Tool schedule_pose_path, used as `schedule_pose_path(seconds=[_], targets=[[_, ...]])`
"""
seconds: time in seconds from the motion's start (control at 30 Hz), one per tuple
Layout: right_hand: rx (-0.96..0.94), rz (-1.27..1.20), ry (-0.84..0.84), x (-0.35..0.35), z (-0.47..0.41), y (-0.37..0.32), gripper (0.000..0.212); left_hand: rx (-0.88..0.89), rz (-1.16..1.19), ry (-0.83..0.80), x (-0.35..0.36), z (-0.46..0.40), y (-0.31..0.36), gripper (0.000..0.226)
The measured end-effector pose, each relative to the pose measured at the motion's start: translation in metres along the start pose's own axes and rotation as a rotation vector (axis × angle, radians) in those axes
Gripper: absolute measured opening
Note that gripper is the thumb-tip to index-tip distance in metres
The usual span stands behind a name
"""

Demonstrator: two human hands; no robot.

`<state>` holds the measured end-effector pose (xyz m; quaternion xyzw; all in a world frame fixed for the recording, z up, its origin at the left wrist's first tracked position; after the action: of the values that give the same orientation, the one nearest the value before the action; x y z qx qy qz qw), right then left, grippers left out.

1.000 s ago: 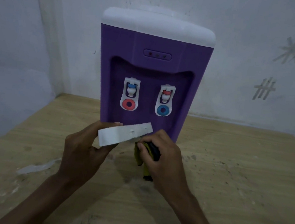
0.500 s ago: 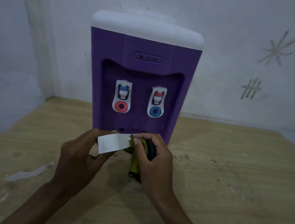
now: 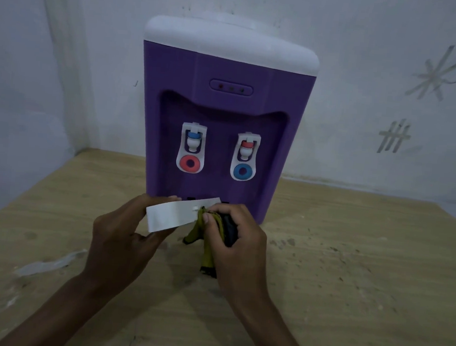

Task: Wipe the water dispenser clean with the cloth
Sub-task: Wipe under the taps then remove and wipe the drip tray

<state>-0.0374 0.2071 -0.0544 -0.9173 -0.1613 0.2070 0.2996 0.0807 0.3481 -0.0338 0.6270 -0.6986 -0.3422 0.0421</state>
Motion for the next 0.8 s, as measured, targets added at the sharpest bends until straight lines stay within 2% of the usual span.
schedule_pose_path(seconds=[0.17,0.33,0.53,0.63,0.73,0.8], targets=[[0.109,0.052,0.055,-0.005,0.0,0.024,0.009,0.023,0.017,0.008,0.003,0.002,0.001,0.038],[-0.018,0.021,0.031,-0.006,-0.001,0.007,0.01,0.03,0.051,0.03,0.001,0.001,-0.001,0.038],[0.076,0.074,0.072,-0.014,-0.001,0.03,0.01,0.093,0.093,0.065,0.001,0.004,0.008,0.033],[0.037,0.024,0.096,-0.016,-0.003,0.021,0.011,0.092,0.114,0.07,-0.001,0.001,0.007,0.032],[-0.08,0.023,0.064,-0.01,-0.003,0.004,0.012,0.085,0.091,0.082,-0.005,-0.001,0.006,0.033],[-0.073,0.046,0.075,-0.008,-0.003,0.007,0.012,0.074,0.093,0.094,-0.008,0.0,0.007,0.033]])
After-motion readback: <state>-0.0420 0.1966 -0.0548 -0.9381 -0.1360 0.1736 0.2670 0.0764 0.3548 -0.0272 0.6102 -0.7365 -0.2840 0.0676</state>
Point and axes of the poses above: each hand's wrist, its own z-axis away from the middle knuckle, its own x-axis out of the palm, y = z × x, the point moved 6 cm from there along -z, towards the middle knuckle, and after that the axes turned 8 degrees about -x, right-handed, at the moved point
